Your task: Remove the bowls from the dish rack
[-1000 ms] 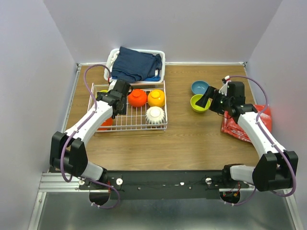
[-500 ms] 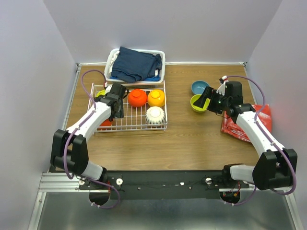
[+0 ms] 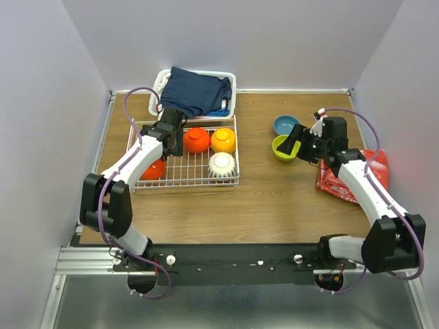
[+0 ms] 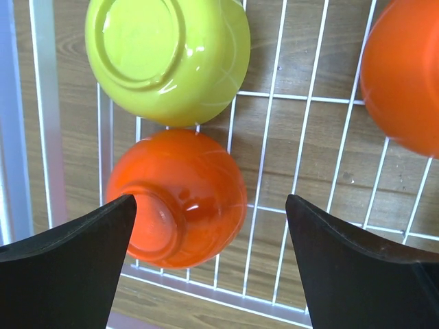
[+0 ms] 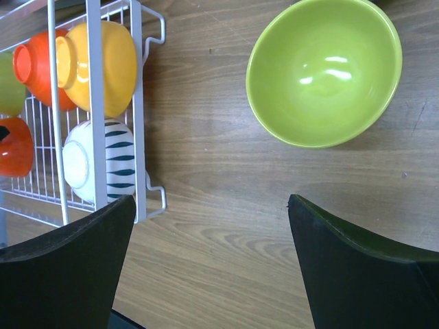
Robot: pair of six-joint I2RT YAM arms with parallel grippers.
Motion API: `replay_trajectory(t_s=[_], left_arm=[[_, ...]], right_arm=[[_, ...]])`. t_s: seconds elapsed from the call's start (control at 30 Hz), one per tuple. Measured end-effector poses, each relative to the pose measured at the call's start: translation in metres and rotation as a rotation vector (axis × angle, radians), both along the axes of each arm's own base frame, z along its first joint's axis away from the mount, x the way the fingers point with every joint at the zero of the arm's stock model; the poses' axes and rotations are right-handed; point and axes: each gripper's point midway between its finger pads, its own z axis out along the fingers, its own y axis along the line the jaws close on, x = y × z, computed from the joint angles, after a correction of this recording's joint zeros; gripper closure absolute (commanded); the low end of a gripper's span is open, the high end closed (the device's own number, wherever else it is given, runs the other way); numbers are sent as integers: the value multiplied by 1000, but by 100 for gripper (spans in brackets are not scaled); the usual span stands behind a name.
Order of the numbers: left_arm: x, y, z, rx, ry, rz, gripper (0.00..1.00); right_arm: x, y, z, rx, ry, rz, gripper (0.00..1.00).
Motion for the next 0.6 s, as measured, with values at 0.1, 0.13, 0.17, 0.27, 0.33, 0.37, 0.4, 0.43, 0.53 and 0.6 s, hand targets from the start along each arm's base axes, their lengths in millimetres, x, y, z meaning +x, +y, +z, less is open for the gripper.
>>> replay_trajectory(t_s=[0.1,0.13,0.17,0.27,0.33,0.37,0.4,0.43,0.53,0.6], left_arm=[[-2,2,5,12,-2,-19,1],[-3,2,8,16,-6,-25,1],[-4,3,11,17,-10,-29,1],[-13,7,14,32,-11,-47,1],[-21,11,10,57,11,-65,1],[-24,13,8,68,22,-70,1],[-28,15,4,82,39,-76,1],[-32,17,-1,98,58,-88,1],[-41,19,-9,128,105,-118,1],[-43,17,-10,152,118,-152,1]], right_arm=[[-2,0,1,0,-6,0,0],[-2,0,2,0,-7,0,0],[-2,0,2,-1,-9,0,0],[-3,-1,2,-1,-11,0,0],[-4,-1,2,-1,-11,0,0],[-4,-1,1,-1,-9,0,0],[-5,-1,0,-2,-6,0,0],[-5,-1,-1,-2,-4,0,0],[-6,-1,-3,-2,0,0,0],[-6,-1,-3,-2,0,1,0]])
